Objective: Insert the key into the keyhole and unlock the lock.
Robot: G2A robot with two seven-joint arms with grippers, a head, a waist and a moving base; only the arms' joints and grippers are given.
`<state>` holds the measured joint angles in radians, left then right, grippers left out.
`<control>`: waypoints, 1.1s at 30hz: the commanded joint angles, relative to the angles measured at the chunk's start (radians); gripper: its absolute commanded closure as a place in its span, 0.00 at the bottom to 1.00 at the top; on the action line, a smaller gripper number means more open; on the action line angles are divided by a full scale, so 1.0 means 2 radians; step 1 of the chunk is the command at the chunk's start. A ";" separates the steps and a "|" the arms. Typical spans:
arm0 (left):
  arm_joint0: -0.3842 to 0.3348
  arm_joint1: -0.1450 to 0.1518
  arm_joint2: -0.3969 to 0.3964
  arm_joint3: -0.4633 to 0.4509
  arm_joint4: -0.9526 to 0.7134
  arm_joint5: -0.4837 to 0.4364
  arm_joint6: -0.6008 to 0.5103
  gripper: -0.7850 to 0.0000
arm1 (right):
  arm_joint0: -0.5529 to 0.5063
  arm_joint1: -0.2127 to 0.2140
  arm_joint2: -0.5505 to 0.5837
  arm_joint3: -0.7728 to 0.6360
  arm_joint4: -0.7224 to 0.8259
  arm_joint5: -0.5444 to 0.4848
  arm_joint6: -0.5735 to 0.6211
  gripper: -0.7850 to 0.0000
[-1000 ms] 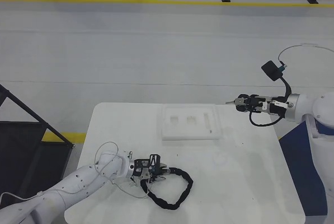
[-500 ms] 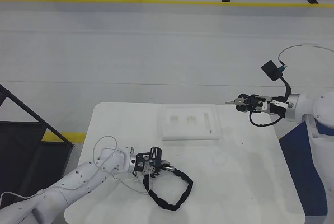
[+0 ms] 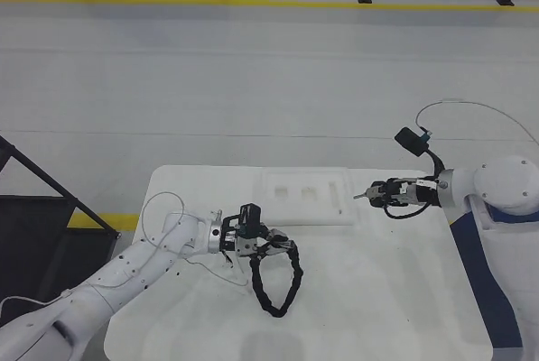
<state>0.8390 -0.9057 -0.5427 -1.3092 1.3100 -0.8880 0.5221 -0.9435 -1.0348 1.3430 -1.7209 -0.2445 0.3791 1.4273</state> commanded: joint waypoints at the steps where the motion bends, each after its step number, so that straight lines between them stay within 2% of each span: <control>1: -0.008 -0.010 0.006 0.011 -0.005 0.000 0.008 1.00 | -0.004 0.001 -0.009 -0.007 -0.006 0.002 -0.001 1.00; 8: -0.035 -0.046 0.030 0.053 -0.010 0.005 0.033 1.00 | -0.023 0.007 -0.020 -0.030 -0.007 0.008 -0.001 1.00; 12: -0.046 -0.068 0.042 0.084 -0.015 -0.002 0.062 1.00 | -0.034 0.015 -0.019 -0.051 0.023 0.010 -0.003 1.00; 19: -0.064 -0.108 0.064 0.135 -0.024 -0.006 0.100 1.00 | -0.046 0.029 -0.033 -0.091 0.033 0.031 -0.024 1.00; 24: -0.070 -0.131 0.069 0.172 -0.026 -0.002 0.140 1.00 | -0.044 0.036 -0.041 -0.104 0.040 0.041 -0.034 1.00; 33: -0.070 -0.132 0.069 0.176 -0.024 0.001 0.141 1.00 | -0.044 0.036 -0.039 -0.105 0.048 0.044 -0.037 1.00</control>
<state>0.6983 -1.1707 -0.4047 -0.9577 1.2612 -0.8859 0.8039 -1.0309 -0.9624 1.2649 -1.9307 -0.1484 0.4670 1.3531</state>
